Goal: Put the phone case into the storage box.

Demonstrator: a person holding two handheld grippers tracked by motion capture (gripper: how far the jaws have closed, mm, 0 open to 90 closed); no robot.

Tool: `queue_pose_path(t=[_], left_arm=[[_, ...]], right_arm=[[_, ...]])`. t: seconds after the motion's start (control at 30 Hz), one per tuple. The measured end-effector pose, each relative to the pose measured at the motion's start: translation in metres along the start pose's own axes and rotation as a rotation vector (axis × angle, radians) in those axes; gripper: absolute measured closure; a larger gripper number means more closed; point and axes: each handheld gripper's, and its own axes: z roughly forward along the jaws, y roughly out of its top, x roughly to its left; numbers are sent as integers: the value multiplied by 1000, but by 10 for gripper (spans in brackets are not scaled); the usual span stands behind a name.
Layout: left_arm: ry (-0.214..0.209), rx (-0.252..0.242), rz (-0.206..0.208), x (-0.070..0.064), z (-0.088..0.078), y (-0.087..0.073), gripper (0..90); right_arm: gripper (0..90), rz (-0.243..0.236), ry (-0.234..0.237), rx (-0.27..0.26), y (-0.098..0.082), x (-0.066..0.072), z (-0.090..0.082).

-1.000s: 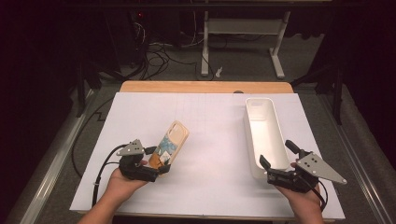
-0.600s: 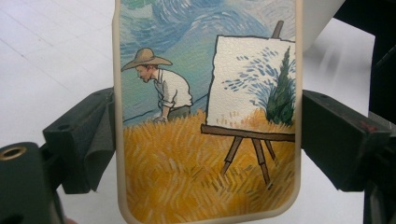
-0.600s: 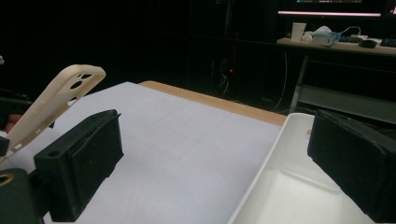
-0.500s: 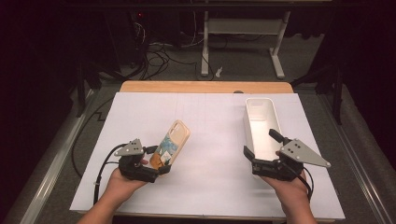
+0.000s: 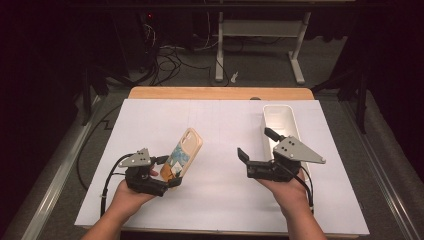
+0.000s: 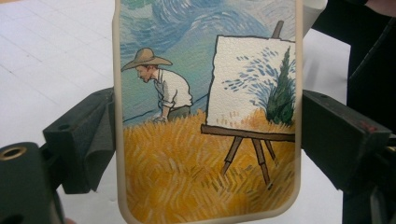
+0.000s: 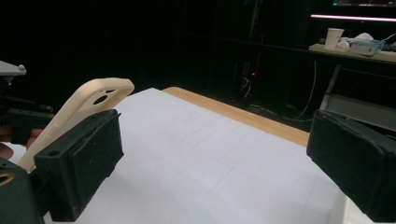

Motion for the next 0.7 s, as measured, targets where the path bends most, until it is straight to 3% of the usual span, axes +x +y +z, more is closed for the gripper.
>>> queue_pose_path(t=[0.7], left_arm=[[-52, 38, 43, -3, -2, -5, 120]], right_arm=[[41, 3, 98, 58, -23, 21, 17]])
